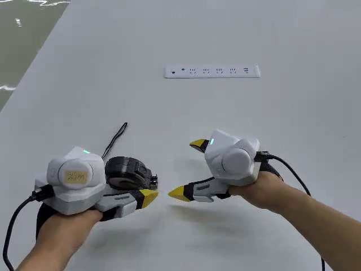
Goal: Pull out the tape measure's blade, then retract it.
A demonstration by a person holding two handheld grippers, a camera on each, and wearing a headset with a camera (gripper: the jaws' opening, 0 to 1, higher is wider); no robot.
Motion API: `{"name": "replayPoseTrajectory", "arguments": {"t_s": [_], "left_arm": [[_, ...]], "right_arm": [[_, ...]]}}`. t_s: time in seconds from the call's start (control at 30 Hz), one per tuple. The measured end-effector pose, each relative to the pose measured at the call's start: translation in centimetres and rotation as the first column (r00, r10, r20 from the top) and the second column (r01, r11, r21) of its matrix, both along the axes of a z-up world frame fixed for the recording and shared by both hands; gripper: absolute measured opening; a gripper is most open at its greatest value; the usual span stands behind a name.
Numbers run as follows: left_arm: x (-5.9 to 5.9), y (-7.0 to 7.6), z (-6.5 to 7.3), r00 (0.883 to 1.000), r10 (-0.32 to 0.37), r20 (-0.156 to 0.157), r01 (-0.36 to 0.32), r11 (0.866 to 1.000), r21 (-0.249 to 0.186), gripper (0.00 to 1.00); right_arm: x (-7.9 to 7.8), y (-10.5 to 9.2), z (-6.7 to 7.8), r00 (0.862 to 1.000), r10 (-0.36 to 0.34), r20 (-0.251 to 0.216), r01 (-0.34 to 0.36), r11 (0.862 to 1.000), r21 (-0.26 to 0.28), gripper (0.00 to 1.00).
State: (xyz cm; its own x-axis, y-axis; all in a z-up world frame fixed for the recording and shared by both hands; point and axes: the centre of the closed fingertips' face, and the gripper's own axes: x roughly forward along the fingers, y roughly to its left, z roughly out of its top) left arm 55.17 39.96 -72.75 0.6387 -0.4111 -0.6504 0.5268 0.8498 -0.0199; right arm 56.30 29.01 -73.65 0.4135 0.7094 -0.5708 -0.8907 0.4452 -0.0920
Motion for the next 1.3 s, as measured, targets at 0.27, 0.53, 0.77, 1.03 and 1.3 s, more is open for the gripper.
{"name": "replayPoseTrajectory", "arguments": {"t_s": [0.27, 0.53, 0.77, 1.03, 1.3], "left_arm": [[0.0, 0.2, 0.4, 0.999, -0.042, 0.012, 0.042, 0.999, -0.015, 0.95], [-0.7, 0.0, 1.0, 0.994, -0.106, 0.013, 0.106, 0.994, -0.025, 1.0], [-1.1, 0.2, 1.7, 0.99, -0.137, 0.02, 0.138, 0.989, -0.051, 1.0], [-1.8, 0.8, 2.3, 0.983, -0.179, 0.051, 0.181, 0.983, -0.035, 1.0], [-2.6, 0.8, 3.5, 0.977, -0.198, 0.077, 0.204, 0.976, -0.073, 1.0]], "right_arm": [[-0.2, -1.6, 0.8, 0.997, -0.069, -0.022, 0.07, 0.997, 0.042, 0.92], [-0.8, -3.2, 1.8, 0.992, -0.123, -0.036, 0.125, 0.989, 0.082, 0.98], [-1.7, -4.9, 2.1, 0.986, -0.16, -0.041, 0.163, 0.982, 0.09, 0.99], [-3.0, -6.6, 2.9, 0.981, -0.19, -0.035, 0.193, 0.976, 0.098, 1.0], [-4.2, -7.5, 3.9, 0.979, -0.204, -0.023, 0.206, 0.973, 0.104, 1.0]]}}
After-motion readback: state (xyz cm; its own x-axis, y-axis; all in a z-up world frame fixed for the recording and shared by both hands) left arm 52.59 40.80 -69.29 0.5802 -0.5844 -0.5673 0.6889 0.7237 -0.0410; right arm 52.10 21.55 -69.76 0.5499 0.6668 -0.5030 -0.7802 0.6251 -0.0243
